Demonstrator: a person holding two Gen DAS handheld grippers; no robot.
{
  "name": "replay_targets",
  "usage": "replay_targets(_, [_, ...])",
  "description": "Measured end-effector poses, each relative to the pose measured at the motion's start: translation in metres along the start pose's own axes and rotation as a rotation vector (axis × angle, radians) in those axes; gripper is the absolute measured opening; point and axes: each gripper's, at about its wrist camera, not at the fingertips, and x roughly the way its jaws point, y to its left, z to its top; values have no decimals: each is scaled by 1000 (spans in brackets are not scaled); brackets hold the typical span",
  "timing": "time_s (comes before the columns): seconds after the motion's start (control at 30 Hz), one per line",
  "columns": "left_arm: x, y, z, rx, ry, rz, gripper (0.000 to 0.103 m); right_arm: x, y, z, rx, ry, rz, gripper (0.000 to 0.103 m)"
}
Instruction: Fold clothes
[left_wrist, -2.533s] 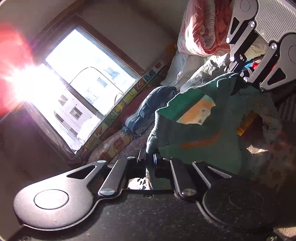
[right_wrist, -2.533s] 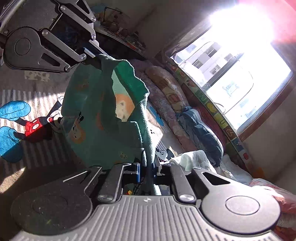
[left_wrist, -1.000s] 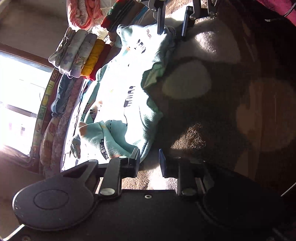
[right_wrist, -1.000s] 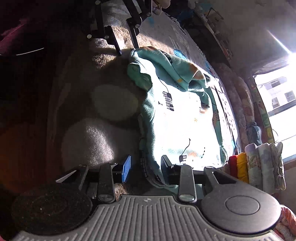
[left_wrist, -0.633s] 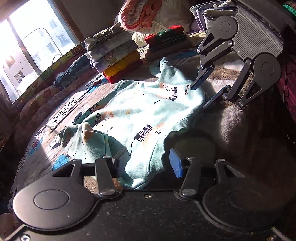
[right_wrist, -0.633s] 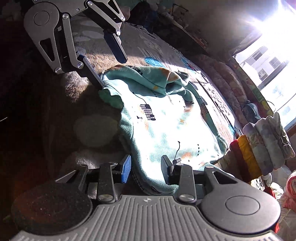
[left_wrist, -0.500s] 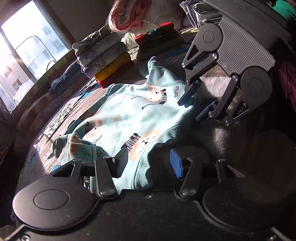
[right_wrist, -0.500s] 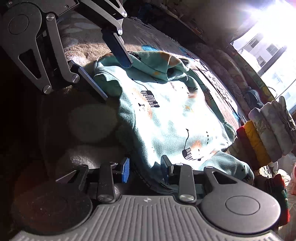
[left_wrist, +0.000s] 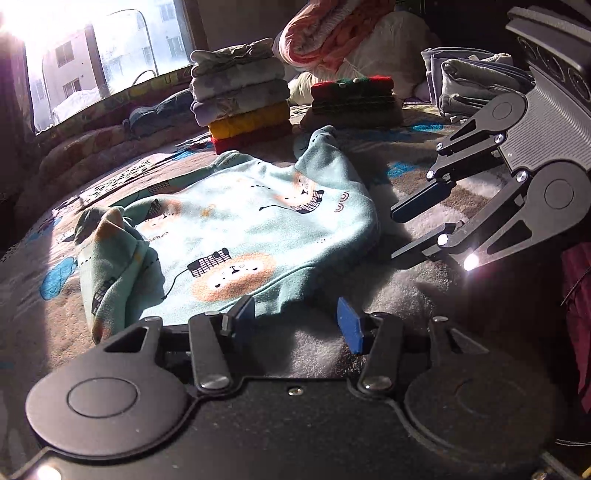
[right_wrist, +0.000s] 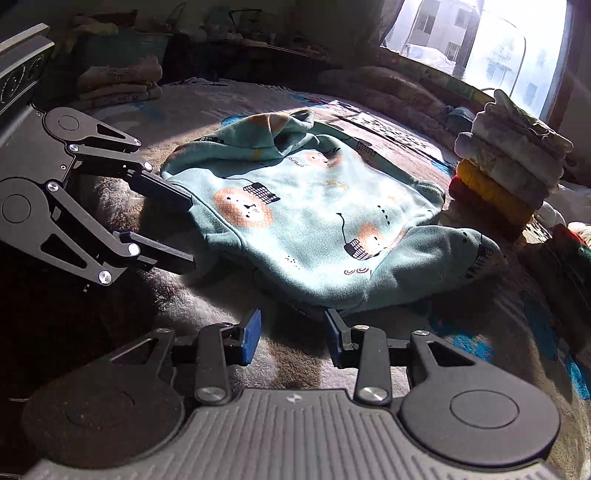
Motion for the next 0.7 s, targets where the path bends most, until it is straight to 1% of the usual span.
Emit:
replay_targets(0.03, [-4,6,1,-52,5,5,61,-1,-8,-1,96,-21,19,38])
replay_targets(0.1, [-9,19,5,-139,29,38,68,-1,-33,-8,389,-83,75,38])
replay_targets(0.13, [-11,26,7,-173,36,63,70,-1,-40,-13,493,-116,83,38])
replay_targets(0.17, [-13,32,10,-202,37,91,71,-1,-43,-18,561,-147,74,38])
replay_targets(0.2, [-16,41,12,-260,32,125,73,-1,-42,-21,593,-174,55,38])
replay_targets(0.27, [-24,65,14,-413,15,197,80,0,-35,-26,604,-200,44,39])
replay_targets(0.33, [-29,89,9,-555,16,214,92,2,-29,-31,609,-225,33,39])
replay_targets(0.37, [-30,99,3,-625,34,197,93,2,-23,-29,567,-228,29,39])
replay_targets(0.43, [-31,120,-12,-767,89,140,93,3,-17,-22,508,-237,40,40])
replay_targets(0.47, [-31,130,-20,-837,117,110,93,3,-15,-18,488,-252,45,44])
replay_targets(0.5, [-32,137,-25,-876,133,102,94,3,-14,-14,467,-266,50,47])
replay_targets(0.53, [-34,141,-29,-897,142,107,97,5,-12,-11,452,-277,51,48])
replay_targets(0.6, [-38,150,-37,-938,160,118,100,12,-10,-5,436,-284,57,48])
replay_targets(0.7, [-44,164,-37,-940,141,119,102,30,-5,5,417,-275,53,48])
